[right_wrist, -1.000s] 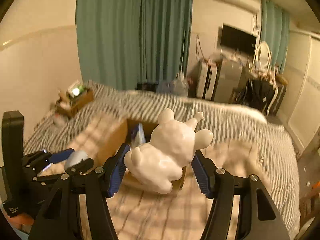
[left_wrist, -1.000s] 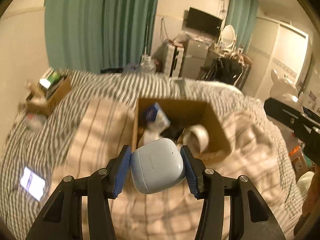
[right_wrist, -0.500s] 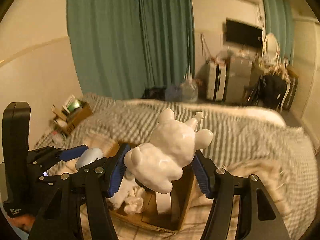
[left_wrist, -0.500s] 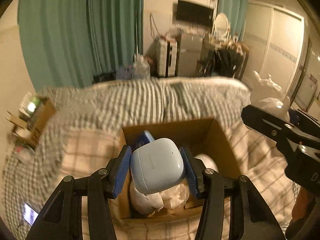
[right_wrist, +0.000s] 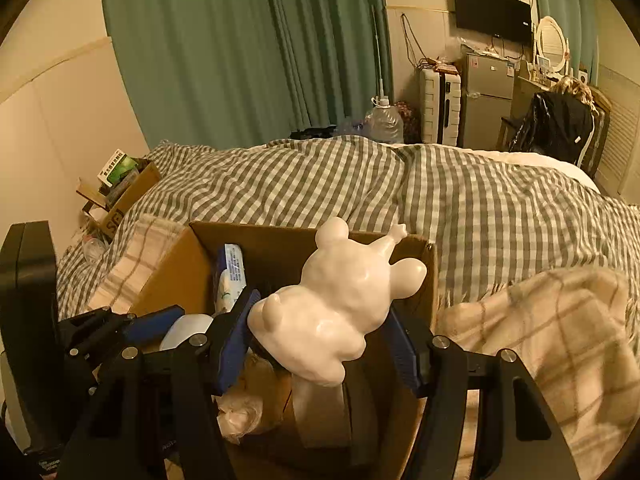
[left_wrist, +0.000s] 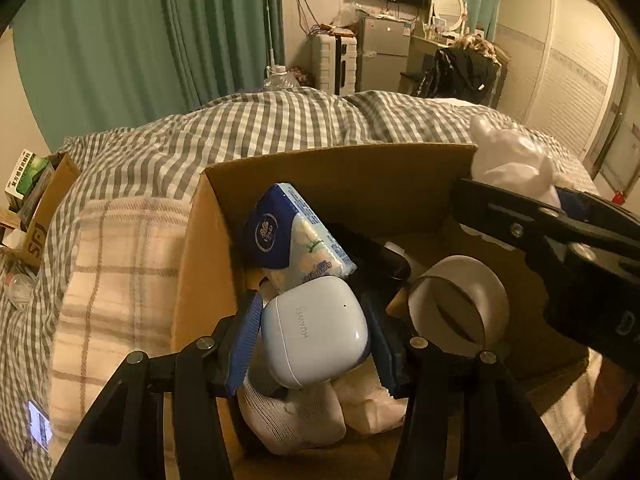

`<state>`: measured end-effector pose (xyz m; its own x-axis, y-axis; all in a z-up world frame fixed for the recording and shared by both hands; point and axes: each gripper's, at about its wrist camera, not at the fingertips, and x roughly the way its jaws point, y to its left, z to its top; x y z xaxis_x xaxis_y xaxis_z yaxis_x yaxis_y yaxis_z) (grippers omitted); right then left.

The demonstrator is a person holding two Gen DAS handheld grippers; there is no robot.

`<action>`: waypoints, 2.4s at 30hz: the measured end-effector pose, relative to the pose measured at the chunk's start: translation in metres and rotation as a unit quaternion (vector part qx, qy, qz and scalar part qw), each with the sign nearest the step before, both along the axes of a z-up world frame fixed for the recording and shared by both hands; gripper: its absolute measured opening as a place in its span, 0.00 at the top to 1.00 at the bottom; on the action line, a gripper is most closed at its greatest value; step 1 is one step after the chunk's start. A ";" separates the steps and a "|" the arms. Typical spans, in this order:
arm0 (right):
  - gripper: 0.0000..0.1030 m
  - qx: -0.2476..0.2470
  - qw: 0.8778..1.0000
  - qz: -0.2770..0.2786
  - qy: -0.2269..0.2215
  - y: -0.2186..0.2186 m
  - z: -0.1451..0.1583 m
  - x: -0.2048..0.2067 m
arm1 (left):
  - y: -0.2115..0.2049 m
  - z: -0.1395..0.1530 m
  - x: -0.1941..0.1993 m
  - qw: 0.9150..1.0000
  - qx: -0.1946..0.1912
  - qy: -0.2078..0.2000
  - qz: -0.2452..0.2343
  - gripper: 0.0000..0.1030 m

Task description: Organize objects

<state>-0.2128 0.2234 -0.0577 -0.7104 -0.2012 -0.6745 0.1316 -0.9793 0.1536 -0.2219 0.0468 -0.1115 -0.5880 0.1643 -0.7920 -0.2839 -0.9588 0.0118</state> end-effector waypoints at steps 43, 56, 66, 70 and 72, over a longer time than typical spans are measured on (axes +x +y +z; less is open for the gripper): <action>0.00 0.132 0.974 -0.125 0.137 -0.006 0.078 0.197 | -0.080 0.124 0.176 0.977 0.011 0.205 0.054 0.00; 0.00 0.117 0.980 -0.123 0.100 -0.003 0.050 0.186 | -0.067 0.097 0.176 0.982 0.014 0.183 0.054 0.00; 0.00 0.119 0.977 -0.132 0.115 -0.002 0.062 0.192 | -0.070 0.104 0.179 0.981 0.029 0.182 0.064 0.00; 0.00 0.114 0.978 -0.134 0.111 -0.001 0.060 0.190 | -0.071 0.105 0.178 0.981 0.032 0.181 0.065 0.00; 0.00 0.113 0.979 -0.132 0.108 -0.001 0.059 0.189 | -0.071 0.104 0.178 0.981 0.035 0.178 0.064 0.00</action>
